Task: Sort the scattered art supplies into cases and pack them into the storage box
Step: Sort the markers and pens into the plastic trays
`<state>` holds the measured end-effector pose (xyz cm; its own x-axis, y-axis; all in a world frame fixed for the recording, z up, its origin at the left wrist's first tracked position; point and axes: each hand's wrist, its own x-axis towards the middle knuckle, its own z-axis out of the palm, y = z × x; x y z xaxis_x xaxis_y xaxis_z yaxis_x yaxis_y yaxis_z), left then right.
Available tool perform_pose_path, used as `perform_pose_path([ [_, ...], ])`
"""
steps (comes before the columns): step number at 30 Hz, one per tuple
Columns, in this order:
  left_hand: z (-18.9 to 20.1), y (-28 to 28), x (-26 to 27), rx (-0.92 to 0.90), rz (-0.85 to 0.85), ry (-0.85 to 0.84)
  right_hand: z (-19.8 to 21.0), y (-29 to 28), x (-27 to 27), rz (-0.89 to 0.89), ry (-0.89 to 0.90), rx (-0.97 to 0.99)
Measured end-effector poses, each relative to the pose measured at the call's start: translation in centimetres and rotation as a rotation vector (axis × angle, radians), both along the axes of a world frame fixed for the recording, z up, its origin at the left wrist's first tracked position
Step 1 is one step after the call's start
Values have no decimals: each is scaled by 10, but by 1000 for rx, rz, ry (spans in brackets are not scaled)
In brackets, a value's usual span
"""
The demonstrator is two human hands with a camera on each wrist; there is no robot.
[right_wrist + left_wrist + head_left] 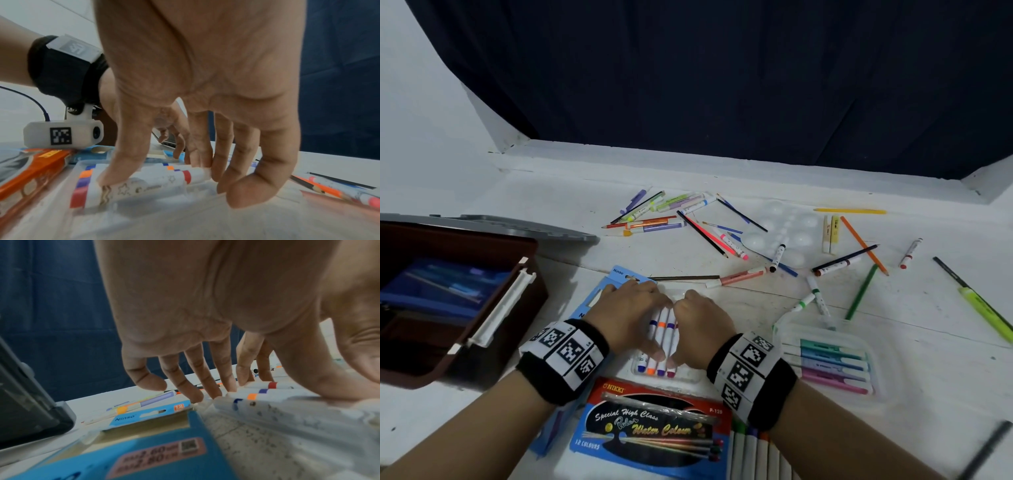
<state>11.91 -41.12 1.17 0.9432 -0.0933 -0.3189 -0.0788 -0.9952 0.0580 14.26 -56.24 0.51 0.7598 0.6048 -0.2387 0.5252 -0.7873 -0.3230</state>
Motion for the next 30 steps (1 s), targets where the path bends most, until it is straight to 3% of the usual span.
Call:
perform_pose_path([
  [10,-2,4,-3,-96,-46,-21,3,-5,10,-64,78,30],
  [18,-5,5,-6,-86,-52,-30,11,-22,-6,-146,20,320],
  [21,-2,3,-11,-274,-34,-89,35,-40,-4,-248,-1,518],
  [26,23,-34,-13,-647,-28,-329,62,-83,-4,-458,5,909],
  [30,32,-68,-3,-806,-48,-386,74,-128,-4,-573,8,1108],
])
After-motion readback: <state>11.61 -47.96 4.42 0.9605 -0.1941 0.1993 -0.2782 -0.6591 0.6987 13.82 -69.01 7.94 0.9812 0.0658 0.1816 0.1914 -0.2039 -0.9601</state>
